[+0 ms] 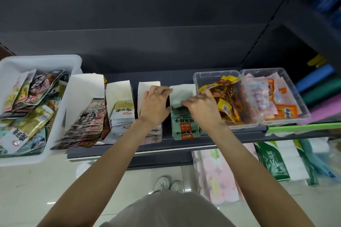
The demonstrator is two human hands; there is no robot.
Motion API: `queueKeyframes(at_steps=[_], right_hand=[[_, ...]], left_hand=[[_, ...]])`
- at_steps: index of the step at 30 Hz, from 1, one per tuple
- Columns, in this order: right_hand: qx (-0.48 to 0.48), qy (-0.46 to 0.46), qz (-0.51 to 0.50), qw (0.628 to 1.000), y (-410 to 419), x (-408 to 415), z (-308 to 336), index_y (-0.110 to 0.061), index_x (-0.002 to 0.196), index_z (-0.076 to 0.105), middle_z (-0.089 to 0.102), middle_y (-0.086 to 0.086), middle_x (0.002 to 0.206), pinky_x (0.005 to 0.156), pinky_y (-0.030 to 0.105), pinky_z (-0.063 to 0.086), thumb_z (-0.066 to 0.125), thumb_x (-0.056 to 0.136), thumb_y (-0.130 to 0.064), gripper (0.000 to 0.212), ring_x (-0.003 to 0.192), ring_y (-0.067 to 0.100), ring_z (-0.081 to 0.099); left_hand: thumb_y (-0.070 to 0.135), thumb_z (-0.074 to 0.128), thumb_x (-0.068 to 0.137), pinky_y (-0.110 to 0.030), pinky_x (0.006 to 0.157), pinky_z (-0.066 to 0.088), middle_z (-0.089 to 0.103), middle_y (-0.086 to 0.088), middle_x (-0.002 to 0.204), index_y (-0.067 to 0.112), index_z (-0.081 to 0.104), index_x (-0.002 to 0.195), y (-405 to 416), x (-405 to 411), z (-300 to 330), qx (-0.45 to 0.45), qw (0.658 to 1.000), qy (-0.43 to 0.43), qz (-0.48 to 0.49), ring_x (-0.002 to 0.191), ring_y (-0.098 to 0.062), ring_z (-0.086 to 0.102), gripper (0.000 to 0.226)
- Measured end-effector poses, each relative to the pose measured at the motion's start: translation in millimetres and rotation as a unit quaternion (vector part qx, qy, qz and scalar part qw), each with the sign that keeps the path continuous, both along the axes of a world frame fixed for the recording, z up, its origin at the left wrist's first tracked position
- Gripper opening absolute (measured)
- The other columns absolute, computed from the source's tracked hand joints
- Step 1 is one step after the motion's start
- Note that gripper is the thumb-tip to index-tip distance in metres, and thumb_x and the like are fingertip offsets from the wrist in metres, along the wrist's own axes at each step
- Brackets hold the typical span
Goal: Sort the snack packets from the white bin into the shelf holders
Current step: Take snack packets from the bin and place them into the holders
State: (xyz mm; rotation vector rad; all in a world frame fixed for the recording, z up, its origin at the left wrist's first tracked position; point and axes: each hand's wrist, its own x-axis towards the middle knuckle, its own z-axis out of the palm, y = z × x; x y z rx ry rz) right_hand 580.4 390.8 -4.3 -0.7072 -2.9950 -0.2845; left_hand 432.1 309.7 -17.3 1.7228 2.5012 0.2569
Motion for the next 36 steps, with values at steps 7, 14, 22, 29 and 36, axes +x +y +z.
queueKeyframes(at_steps=[7,14,22,29,36], right_hand=[[-0.147,0.113,0.002,0.983,-15,24,8,-0.019,0.113,0.068,0.074,0.002,0.099,0.084,0.035,0.042,0.065,0.087,-0.036,0.031,0.086,0.02,0.068],[-0.356,0.303,0.012,0.884,-49,-16,62,-0.022,0.109,0.069,0.068,-0.016,0.099,0.07,0.003,0.042,0.053,0.095,-0.029,0.022,0.085,-0.001,0.061],[-0.246,0.044,0.242,0.937,-141,-159,79,-0.027,0.114,0.066,0.067,-0.008,0.113,0.077,0.031,0.047,0.044,0.099,-0.027,0.027,0.099,0.017,0.062],[-0.318,0.059,0.209,0.923,-198,-288,48,-0.021,0.111,0.068,0.069,-0.004,0.107,0.077,0.031,0.052,0.049,0.097,-0.021,0.024,0.089,0.013,0.064],[-0.276,0.029,0.081,0.957,-220,-419,-2,-0.016,0.139,0.045,0.047,0.006,0.14,0.109,0.037,0.036,0.049,0.097,-0.024,0.043,0.129,0.022,0.044]], left_hand=[[0.027,0.06,0.089,-0.031,0.104,0.033,0.055,0.003,0.131,0.022,0.051,0.133,-17,-1,15,0.093,0.988,-0.122,0.021,0.125,-0.018,0.041,0.046],[0.023,0.057,0.09,-0.016,0.063,0.046,0.06,0.005,0.074,0.021,0.06,0.105,-125,-12,62,0.364,0.886,-0.239,0.163,0.071,-0.008,0.057,0.015],[0.024,0.058,0.085,-0.019,0.079,0.042,0.067,0.001,0.103,0.014,0.067,0.104,-267,-123,51,0.221,0.946,-0.099,0.217,0.092,-0.011,0.056,0.024],[0.01,0.065,0.085,-0.034,0.085,0.048,0.065,-0.003,0.113,0.016,0.065,0.113,-309,-273,24,0.171,0.932,-0.131,0.293,0.101,-0.024,0.061,0.028],[0.029,0.056,0.092,-0.039,0.104,0.033,0.043,-0.016,0.142,0.008,0.037,0.142,-281,-370,-9,0.038,0.952,-0.146,0.266,0.128,-0.033,0.041,0.057]])
